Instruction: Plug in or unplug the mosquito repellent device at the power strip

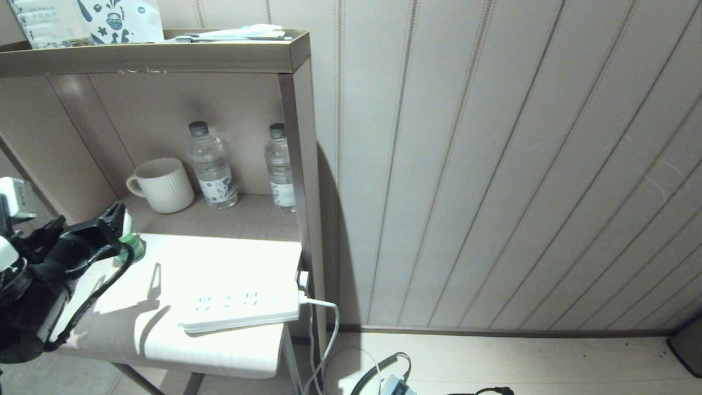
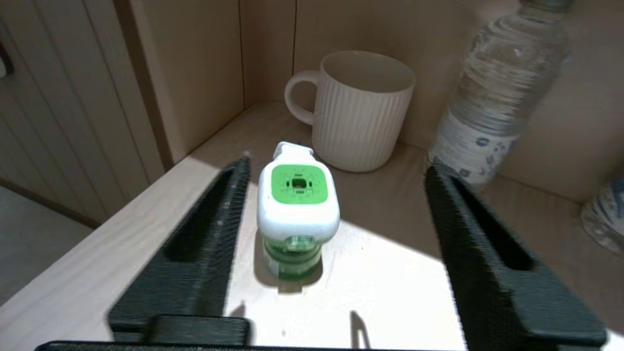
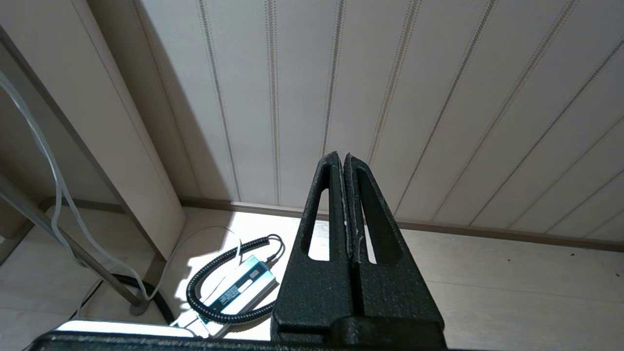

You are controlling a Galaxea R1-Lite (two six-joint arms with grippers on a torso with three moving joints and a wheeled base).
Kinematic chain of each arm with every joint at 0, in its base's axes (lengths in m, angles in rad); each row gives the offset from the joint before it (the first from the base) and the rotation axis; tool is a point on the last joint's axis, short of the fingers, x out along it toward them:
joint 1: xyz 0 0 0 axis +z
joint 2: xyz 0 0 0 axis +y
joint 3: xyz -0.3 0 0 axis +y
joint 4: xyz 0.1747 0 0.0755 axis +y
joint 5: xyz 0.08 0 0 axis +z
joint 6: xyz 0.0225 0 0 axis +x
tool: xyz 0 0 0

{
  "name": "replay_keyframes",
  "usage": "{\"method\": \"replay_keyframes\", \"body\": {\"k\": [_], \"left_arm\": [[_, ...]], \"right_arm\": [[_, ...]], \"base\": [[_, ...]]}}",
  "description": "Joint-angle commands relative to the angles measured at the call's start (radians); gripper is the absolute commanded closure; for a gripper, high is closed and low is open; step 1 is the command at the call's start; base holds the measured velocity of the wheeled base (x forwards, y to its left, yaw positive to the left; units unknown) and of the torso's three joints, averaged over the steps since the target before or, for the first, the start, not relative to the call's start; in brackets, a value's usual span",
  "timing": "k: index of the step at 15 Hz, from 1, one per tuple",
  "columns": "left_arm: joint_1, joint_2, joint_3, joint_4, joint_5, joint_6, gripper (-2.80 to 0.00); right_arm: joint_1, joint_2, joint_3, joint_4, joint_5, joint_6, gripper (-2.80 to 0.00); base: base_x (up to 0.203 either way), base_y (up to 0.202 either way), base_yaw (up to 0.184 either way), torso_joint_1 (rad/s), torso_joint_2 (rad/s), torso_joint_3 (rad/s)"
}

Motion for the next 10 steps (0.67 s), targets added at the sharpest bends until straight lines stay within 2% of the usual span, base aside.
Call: {"method": "replay_keyframes", "body": {"k": [1,3,5,8,10], "left_arm": [[-0.007,-0.227,0.018,0.116,-0.005,0.002,0.00],[-0.008,-0.389,0.024,0.268,-0.011,0.020,0.00],[-0.001,-0.603,0.017,0.512,-0.026,0.040,0.00],[0.044,-0.909,-0.003,0.872,-0.110,0.056,0.00],[0.097,-1.080,0.016,1.032,-0.171,0.074,0.00]], "right_arm": [[0.001,0.001,0.000,0.001,0.001,0.000,0.00],[0.000,0.001,0.000,0.001,0.001,0.000,0.00],[-0.001,0.001,0.000,0.001,0.000,0.000,0.00],[0.001,0.001,0.000,0.001,0.001,0.000,0.00],[0.001,0.001,0.000,0.001,0.001,0.000,0.00]], "base": [[0.000,0.000,0.000,0.000,0.00,0.000],[0.000,0.000,0.000,0.000,0.00,0.000],[0.000,0.000,0.000,0.000,0.00,0.000],[0.000,0.000,0.000,0.000,0.00,0.000],[0.000,0.000,0.000,0.000,0.00,0.000]]}}
